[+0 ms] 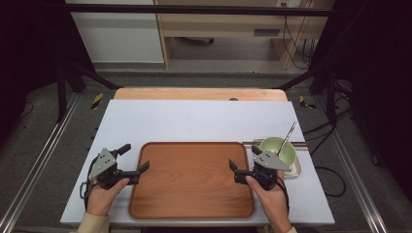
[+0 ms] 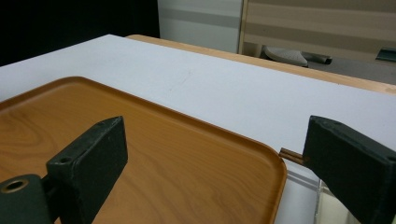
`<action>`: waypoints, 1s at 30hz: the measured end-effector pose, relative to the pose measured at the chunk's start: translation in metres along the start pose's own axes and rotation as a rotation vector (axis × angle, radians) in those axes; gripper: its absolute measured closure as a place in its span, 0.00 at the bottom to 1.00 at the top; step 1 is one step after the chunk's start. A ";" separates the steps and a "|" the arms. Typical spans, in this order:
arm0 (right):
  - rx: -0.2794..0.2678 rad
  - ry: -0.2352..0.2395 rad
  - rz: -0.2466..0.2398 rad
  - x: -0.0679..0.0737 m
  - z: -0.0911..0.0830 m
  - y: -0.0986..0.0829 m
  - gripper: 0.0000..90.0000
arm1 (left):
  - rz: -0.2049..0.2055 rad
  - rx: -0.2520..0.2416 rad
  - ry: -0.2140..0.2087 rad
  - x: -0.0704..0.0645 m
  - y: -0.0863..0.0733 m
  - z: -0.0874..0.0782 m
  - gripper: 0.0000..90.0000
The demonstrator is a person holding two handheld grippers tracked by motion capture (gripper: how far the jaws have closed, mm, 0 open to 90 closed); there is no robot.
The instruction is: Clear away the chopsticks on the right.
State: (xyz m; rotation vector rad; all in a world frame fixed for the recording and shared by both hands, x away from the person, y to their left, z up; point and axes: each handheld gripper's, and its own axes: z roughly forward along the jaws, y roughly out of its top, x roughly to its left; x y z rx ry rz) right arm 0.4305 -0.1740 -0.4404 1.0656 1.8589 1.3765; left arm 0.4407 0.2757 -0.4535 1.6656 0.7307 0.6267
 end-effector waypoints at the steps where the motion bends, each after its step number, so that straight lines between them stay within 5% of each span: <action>1: 0.000 0.000 0.005 0.000 -0.001 0.000 0.08 | 0.000 0.000 0.000 0.000 0.000 0.000 0.04; 10: -0.017 -0.012 -0.021 -0.001 -0.014 0.008 0.17 | 0.015 0.010 0.024 -0.003 -0.001 -0.002 0.04; 16: 0.000 -0.060 -0.096 -0.010 -0.035 0.031 0.24 | 0.029 0.003 0.045 -0.007 -0.004 -0.005 0.05; 19: 0.036 -0.108 -0.186 -0.032 -0.060 0.059 0.27 | 0.077 0.027 0.044 -0.013 -0.006 -0.006 0.05; 23: 0.064 -0.172 -0.250 -0.055 -0.085 0.079 0.32 | 0.068 0.008 0.046 -0.013 -0.003 -0.007 0.05; 24: 0.086 -0.215 -0.281 -0.073 -0.098 0.087 0.33 | 0.071 0.006 0.048 -0.013 -0.002 -0.007 0.05; 26: 0.094 -0.231 -0.285 -0.082 -0.104 0.089 0.34 | 0.071 0.005 0.050 -0.013 -0.002 -0.007 0.05; 27: 0.128 -0.263 -0.290 -0.101 -0.113 0.088 0.36 | 0.071 0.003 0.055 -0.013 -0.001 -0.007 0.05; 28: 0.128 -0.263 -0.290 -0.101 -0.113 0.088 0.36 | 0.071 0.003 0.055 -0.013 -0.001 -0.007 0.05; 30: 0.174 -0.303 -0.288 -0.125 -0.122 0.080 0.41 | 0.076 0.004 0.063 -0.014 -0.001 -0.010 0.05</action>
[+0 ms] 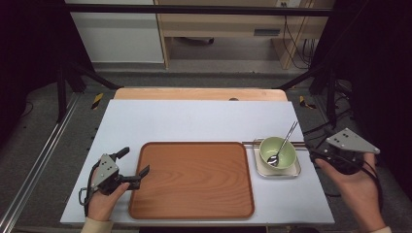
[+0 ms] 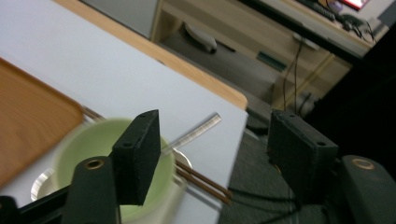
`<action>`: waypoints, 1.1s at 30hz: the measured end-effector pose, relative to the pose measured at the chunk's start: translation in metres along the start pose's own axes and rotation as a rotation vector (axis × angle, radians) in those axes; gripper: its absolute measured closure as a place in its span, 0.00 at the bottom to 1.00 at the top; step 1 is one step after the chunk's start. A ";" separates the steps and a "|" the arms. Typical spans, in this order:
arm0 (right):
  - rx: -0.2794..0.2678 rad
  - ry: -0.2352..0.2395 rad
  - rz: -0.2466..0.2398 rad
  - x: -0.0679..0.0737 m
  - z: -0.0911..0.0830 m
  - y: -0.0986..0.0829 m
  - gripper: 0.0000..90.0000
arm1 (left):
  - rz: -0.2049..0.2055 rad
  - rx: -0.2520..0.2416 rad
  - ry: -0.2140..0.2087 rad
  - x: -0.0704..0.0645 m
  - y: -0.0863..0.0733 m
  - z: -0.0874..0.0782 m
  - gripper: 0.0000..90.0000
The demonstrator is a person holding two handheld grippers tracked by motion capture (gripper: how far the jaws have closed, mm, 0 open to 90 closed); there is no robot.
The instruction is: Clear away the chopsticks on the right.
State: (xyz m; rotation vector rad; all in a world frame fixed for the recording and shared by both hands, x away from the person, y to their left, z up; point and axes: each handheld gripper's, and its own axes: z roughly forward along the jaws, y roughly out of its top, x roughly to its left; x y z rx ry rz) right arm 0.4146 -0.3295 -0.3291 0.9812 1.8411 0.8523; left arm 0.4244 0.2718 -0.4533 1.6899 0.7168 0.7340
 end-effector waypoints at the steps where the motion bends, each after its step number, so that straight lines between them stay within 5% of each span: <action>1: 0.016 -0.007 0.008 -0.006 0.001 -0.006 0.44 | -0.002 -0.003 0.012 0.000 -0.001 -0.002 0.05; 7: 0.114 0.004 0.035 -0.028 0.023 -0.035 0.60 | -0.020 -0.020 0.041 0.002 -0.003 -0.006 0.06; 11: 0.178 0.021 0.120 -0.040 0.061 -0.055 0.87 | -0.028 -0.018 0.040 0.004 -0.006 -0.005 0.06; 15: 0.228 0.038 0.168 -0.047 0.092 -0.065 1.00 | -0.024 -0.014 0.035 0.004 -0.007 -0.004 0.06; 25: 0.331 0.089 0.189 -0.044 0.151 -0.065 1.00 | -0.019 -0.014 0.041 0.003 -0.006 -0.004 0.07; 33: 0.381 0.114 0.178 -0.038 0.169 -0.069 1.00 | -0.008 -0.005 0.037 0.001 -0.008 -0.006 0.07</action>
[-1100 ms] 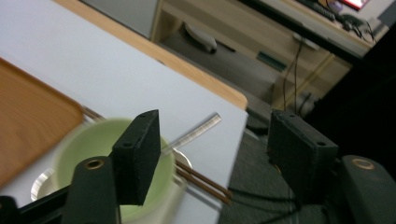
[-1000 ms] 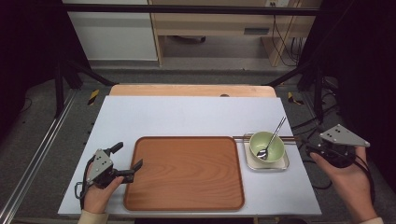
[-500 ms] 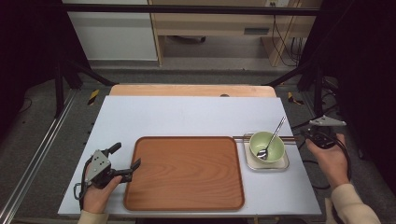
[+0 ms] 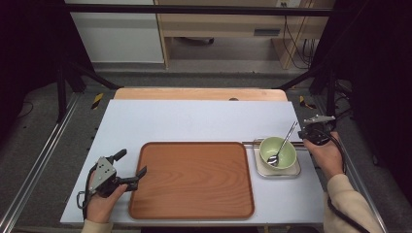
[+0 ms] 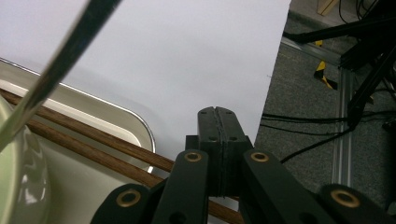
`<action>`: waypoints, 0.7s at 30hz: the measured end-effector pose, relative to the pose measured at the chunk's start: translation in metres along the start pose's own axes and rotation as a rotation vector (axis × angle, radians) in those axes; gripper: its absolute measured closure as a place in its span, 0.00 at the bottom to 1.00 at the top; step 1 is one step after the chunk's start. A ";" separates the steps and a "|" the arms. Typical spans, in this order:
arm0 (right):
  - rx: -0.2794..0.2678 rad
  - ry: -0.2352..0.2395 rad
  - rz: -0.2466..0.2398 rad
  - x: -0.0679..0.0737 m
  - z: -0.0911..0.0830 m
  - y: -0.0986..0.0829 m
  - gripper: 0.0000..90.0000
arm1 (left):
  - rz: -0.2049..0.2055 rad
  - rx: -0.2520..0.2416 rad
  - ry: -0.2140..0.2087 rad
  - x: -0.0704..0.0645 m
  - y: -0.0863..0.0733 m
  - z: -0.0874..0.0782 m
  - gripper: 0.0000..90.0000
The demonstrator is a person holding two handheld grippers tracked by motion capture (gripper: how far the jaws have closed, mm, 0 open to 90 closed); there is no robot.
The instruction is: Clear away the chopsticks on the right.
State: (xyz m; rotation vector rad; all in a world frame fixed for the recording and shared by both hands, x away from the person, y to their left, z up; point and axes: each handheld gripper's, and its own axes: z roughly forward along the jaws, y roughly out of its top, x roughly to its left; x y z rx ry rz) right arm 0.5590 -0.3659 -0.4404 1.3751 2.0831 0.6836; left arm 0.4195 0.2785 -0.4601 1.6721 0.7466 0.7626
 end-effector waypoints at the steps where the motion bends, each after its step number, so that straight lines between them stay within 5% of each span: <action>1: 0.003 0.001 0.009 0.000 0.001 0.000 1.00 | 0.000 0.001 0.001 0.000 0.000 -0.001 0.07; 21: 0.055 0.063 -0.011 0.001 0.007 -0.007 1.00 | -0.009 0.012 -0.002 0.001 -0.003 -0.003 0.08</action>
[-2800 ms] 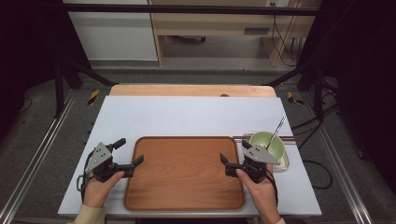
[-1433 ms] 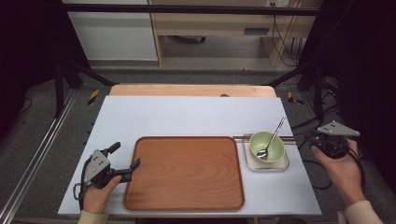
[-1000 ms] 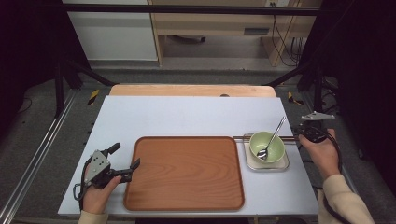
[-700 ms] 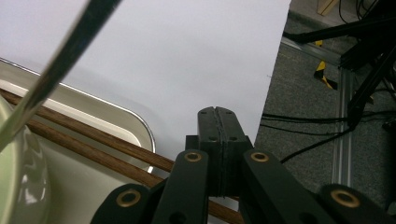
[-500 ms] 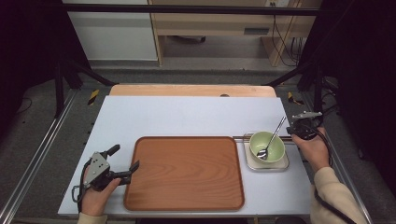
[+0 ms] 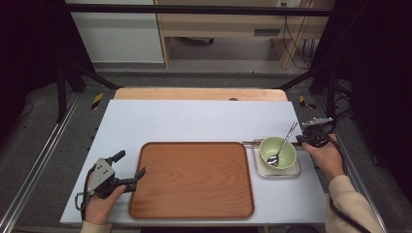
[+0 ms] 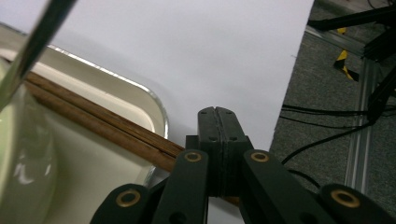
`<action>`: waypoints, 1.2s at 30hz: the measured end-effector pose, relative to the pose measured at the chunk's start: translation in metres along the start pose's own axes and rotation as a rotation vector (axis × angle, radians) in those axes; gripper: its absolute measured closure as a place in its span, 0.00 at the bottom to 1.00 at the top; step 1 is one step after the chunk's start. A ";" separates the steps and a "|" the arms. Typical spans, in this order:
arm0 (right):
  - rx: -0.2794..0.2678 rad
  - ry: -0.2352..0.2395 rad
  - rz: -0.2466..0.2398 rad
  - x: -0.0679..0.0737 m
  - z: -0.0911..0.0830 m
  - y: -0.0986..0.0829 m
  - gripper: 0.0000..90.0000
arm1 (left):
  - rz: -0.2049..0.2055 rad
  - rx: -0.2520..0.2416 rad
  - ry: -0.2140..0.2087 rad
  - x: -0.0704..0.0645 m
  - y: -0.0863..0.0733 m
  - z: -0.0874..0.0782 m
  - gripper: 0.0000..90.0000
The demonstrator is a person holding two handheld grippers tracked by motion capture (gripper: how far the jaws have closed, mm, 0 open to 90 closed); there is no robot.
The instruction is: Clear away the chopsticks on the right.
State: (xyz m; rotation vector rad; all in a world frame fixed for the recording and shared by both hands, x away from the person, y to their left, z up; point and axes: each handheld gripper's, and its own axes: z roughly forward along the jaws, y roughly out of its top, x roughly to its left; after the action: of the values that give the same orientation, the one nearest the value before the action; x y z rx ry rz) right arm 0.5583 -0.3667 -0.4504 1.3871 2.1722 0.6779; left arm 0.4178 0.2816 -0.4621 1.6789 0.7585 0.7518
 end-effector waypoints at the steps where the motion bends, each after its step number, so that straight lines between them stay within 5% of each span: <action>1: 0.000 0.000 0.000 0.000 0.000 0.000 1.00 | -0.005 0.003 -0.004 0.000 0.000 0.000 0.08; 25: 0.018 0.075 -0.032 0.017 -0.018 -0.006 1.00 | -0.005 0.006 -0.010 0.001 -0.001 0.001 0.07; 36: 0.002 0.043 -0.004 0.004 -0.019 -0.007 1.00 | -0.001 0.006 -0.009 0.000 -0.001 0.001 0.07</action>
State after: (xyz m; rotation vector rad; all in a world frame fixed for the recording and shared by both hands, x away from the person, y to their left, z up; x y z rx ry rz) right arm 0.5405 -0.3686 -0.4405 1.3803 2.2086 0.7101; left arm 0.4186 0.2809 -0.4630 1.6861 0.7559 0.7411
